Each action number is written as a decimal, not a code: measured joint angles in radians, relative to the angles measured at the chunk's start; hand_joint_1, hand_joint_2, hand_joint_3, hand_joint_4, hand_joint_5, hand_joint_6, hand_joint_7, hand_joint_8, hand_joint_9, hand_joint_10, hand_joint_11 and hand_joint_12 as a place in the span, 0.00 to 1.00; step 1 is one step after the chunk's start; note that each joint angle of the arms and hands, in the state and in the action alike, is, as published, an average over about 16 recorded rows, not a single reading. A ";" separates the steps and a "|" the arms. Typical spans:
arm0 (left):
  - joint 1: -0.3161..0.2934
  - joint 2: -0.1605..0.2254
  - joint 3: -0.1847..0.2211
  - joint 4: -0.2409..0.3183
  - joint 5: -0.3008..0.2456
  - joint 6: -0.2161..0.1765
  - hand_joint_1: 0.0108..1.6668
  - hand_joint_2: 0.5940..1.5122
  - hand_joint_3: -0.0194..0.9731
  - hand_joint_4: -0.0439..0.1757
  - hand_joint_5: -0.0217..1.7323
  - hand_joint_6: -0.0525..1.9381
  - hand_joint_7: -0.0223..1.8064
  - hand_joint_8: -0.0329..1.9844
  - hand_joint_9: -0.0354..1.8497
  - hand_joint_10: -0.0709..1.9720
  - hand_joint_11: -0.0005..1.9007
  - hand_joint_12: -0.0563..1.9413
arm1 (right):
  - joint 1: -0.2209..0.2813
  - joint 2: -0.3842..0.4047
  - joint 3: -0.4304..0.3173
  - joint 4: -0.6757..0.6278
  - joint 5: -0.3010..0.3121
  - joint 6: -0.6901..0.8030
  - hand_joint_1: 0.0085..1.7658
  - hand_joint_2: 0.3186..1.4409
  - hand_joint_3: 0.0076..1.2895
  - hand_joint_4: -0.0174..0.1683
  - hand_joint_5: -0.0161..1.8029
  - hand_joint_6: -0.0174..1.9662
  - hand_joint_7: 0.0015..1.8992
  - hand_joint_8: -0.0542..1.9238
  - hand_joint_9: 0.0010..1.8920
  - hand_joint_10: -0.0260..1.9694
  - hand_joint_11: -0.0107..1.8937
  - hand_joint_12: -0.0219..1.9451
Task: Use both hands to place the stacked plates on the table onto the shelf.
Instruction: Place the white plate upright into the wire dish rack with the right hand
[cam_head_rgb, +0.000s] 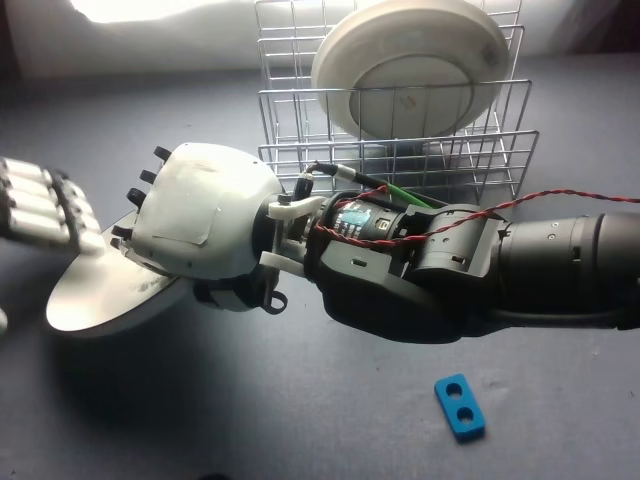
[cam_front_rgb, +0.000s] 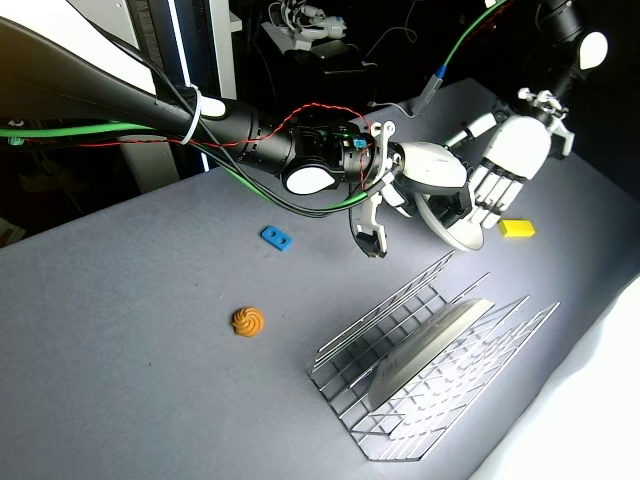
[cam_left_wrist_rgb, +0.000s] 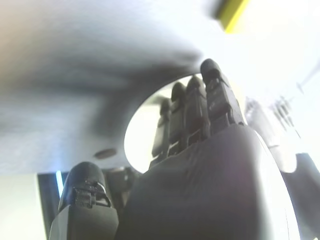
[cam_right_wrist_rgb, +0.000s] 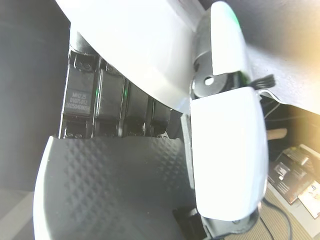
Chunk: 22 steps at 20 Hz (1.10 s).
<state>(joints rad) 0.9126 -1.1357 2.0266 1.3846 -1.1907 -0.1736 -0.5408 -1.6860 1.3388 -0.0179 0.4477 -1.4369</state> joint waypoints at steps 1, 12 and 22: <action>-0.012 0.001 0.005 -0.003 -0.003 -0.001 0.00 0.60 0.04 0.20 0.07 0.03 0.08 0.02 0.07 0.03 0.01 0.16 | -0.001 0.007 -0.011 0.002 0.002 0.000 0.67 0.60 0.00 0.04 0.48 0.47 0.54 0.41 0.55 0.53 0.44 0.68; -0.102 0.018 0.037 -0.044 -0.067 -0.011 0.00 0.60 0.04 0.22 0.08 0.03 0.09 0.02 0.09 0.04 0.01 0.17 | 0.026 0.188 -0.241 0.062 0.001 -0.002 0.74 0.61 0.00 0.05 0.49 0.50 0.52 0.46 0.51 0.61 0.41 0.70; -0.119 0.024 0.044 -0.064 -0.105 -0.005 0.00 0.60 0.04 0.21 0.08 0.03 0.09 0.02 0.08 0.04 0.01 0.15 | 0.116 0.405 -0.456 0.198 -0.060 -0.006 0.77 0.61 0.00 0.04 0.50 0.51 0.53 0.44 0.52 0.55 0.47 0.63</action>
<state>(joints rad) 0.7940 -1.1115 2.0707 1.3203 -1.2956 -0.1782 -0.4247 -1.2807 0.8826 0.1801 0.3874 -1.4431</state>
